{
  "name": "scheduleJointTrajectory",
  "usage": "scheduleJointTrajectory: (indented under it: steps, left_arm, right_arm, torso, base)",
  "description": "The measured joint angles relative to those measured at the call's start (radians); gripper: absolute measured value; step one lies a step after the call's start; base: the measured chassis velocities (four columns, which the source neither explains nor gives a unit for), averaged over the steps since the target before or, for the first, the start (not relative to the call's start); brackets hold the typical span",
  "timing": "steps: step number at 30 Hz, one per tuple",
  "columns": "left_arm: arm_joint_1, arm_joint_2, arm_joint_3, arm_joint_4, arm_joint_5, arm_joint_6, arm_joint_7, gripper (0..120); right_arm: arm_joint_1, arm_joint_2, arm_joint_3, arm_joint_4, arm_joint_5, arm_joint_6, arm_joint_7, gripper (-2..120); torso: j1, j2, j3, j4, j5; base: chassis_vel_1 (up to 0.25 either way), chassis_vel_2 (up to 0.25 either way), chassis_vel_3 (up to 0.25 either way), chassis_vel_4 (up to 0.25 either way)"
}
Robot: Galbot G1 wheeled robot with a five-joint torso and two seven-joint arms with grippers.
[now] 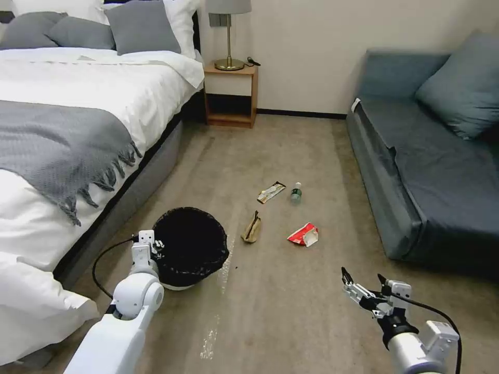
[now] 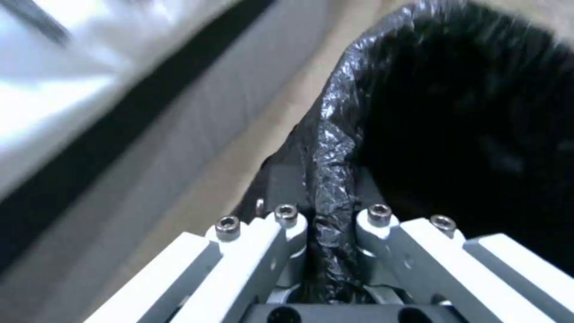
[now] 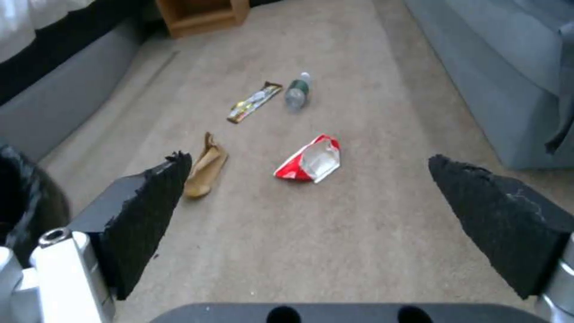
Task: Pick up the trash bin, then pick up the garbage on the floor and place it into the trash bin.
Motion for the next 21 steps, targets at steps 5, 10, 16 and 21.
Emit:
scheduleJointTrajectory:
  steps: [5,10,16,21]
  left_arm:
    - [0.022,-0.015,-0.008,-0.009,0.151,-0.080,0.002,4]
    - [0.044,-0.029,-0.022,-0.038,0.286,-0.147,0.006,4]
    - [0.057,-0.030,-0.026,-0.055,0.316,-0.167,0.006,4]
    - [0.064,-0.020,-0.030,-0.056,0.311,-0.173,0.005,4]
  right_arm:
    - [0.000,-0.006,0.015,-0.005,0.021,0.012,0.004,100]
    - [-0.004,-0.013,0.032,-0.006,0.039,0.020,0.007,100]
    - [-0.007,-0.009,0.036,-0.002,0.044,0.023,0.009,100]
    - [-0.010,0.000,0.036,-0.001,0.042,0.032,0.009,100]
  torso:
    - [0.000,0.000,0.000,0.0000,-0.0001]
    - [0.000,0.000,0.000,-0.0002,-0.0001]
    - [0.000,0.000,0.000,-0.0002,-0.0002]
    - [0.000,0.000,0.000,-0.0002,-0.0002]
  base:
    - [0.000,0.000,0.000,0.000]
    - [0.000,0.000,0.000,0.000]
    - [0.000,0.000,0.000,0.000]
    - [0.000,0.000,0.000,0.000]
